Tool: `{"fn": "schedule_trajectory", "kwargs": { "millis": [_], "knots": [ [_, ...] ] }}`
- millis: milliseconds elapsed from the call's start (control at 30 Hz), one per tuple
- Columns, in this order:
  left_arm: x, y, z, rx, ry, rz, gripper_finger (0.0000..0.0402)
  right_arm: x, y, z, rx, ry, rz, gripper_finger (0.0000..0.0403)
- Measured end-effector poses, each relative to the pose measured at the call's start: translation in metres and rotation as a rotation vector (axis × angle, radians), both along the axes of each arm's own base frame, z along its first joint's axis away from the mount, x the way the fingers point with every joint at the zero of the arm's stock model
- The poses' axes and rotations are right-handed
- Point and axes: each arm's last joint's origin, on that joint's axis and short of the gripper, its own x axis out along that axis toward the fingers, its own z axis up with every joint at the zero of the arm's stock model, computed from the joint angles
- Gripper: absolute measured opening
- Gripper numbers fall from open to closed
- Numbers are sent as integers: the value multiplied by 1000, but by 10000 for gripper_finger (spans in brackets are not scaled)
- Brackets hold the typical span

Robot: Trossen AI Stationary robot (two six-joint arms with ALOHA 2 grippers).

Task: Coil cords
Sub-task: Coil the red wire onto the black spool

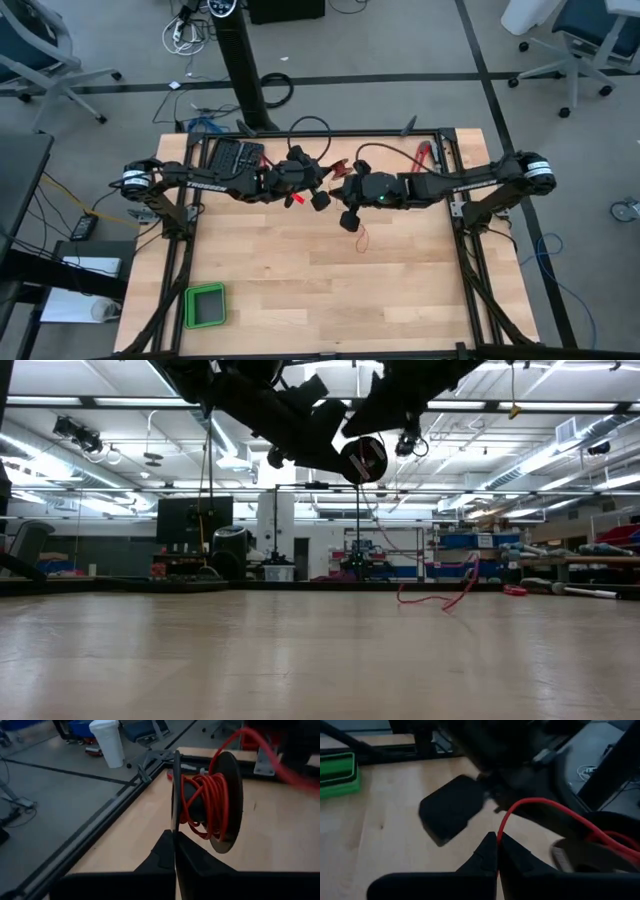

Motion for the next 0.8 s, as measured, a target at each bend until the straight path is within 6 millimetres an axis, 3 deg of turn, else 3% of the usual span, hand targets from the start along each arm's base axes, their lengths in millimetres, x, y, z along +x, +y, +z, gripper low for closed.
{"fn": "schedule_trajectory", "kwargs": {
  "millis": [233,600,800],
  "knots": [
    [3,-2,6,-116,-123,-40,1,9,-6,-15,-83,60,-78,0],
    [4,7,11,-263,-253,-42,1,0,8,-17,-284,168,-147,0],
    [4,15,21,-341,-371,-137,1,-8,6,-27,-272,269,-201,0]
  ]
}}
